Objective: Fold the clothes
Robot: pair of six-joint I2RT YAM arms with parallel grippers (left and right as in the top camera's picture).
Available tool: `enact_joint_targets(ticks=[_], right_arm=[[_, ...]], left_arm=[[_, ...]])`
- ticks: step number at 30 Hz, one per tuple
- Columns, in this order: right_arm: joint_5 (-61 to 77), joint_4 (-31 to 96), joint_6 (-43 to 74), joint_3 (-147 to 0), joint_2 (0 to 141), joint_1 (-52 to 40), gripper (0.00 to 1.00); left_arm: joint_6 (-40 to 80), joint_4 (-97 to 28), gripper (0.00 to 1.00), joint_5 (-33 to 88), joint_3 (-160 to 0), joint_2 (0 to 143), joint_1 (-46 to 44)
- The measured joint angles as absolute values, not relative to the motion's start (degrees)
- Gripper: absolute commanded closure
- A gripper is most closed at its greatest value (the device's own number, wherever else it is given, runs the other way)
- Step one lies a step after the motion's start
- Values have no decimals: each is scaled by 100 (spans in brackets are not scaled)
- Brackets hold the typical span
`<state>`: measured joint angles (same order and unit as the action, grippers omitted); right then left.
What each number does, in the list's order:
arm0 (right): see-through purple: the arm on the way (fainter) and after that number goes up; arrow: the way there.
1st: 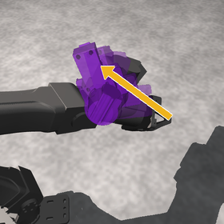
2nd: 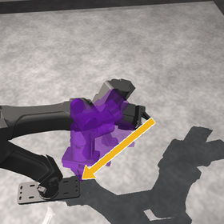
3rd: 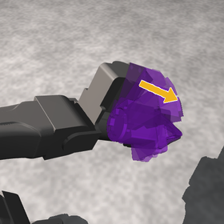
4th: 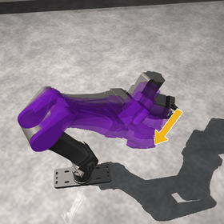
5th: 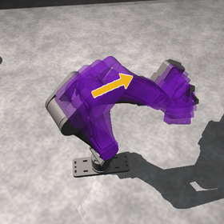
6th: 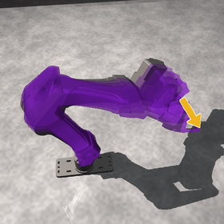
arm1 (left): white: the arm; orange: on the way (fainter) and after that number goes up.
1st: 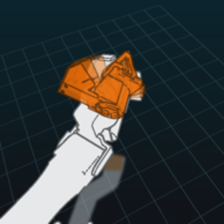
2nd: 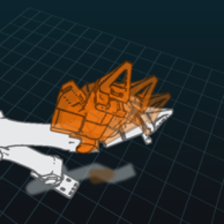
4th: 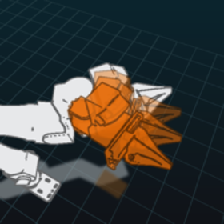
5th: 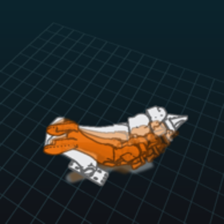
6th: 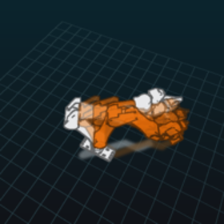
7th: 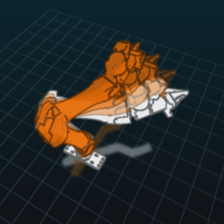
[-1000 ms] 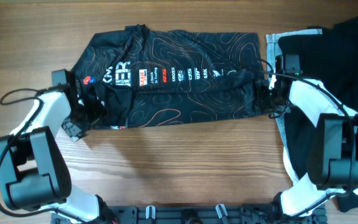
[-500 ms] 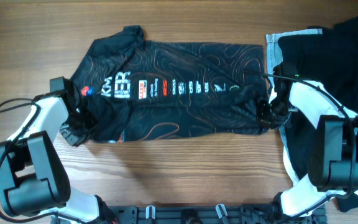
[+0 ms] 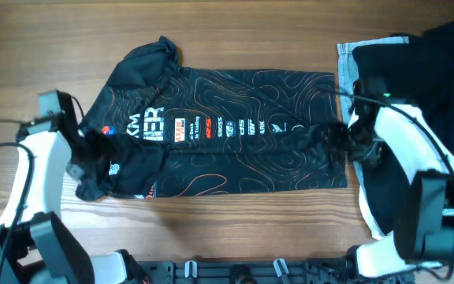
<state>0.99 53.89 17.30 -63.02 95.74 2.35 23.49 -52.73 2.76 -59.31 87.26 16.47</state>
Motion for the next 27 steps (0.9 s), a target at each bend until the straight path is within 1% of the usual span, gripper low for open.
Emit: enact_joint_targets(ticks=[3,5,6,8,9,10,16,18,19,21,23,24,25,27], right_arm=[[102,5288,1721,-6678,9308,235,1],[102,5282,1702,-6816,9194,235,1],[110,5286,1662,-6825,9179,235,0],[154,5315,1621,-6829,9174,235,0],[172,5334,1616,-6829,9174,235,0],[191,5376,1616,-6829,9174,235,0],[355,5483,1614,-6829,9170,235,0],[421,5485,1614,-6829,9170,235,0],[464,5481,1614,-6831,9170,235,0],[513,5463,1614,-6831,9170,235,0],[539,5411,1614,-6829,9170,235,0],[556,5378,1614,-6831,9170,235,0],[556,5349,1614,-6829,9170,235,1],[558,5277,1612,-6829,9170,235,9]], left_arm=[[2104,-4576,33,464,-6442,8726,1476],[1929,-3708,34,574,-6674,8764,1249],[1859,-3474,34,600,-6740,8820,1175],[1664,-2821,24,657,-6914,9100,1026],[1542,-2655,18,679,-7032,9325,972],[1437,-2558,14,707,-7205,9631,913],[867,-2453,15,825,-8652,11778,867],[773,-2355,18,847,-8892,12232,862],[729,-2196,20,856,-8967,12440,854],[661,-2010,28,869,-9026,12726,816],[622,-1916,30,851,-9043,12842,740],[607,-1903,34,869,-9078,12866,679],[582,-1890,41,851,-9094,12897,617],[545,-1828,90,847,-9139,12949,482]])
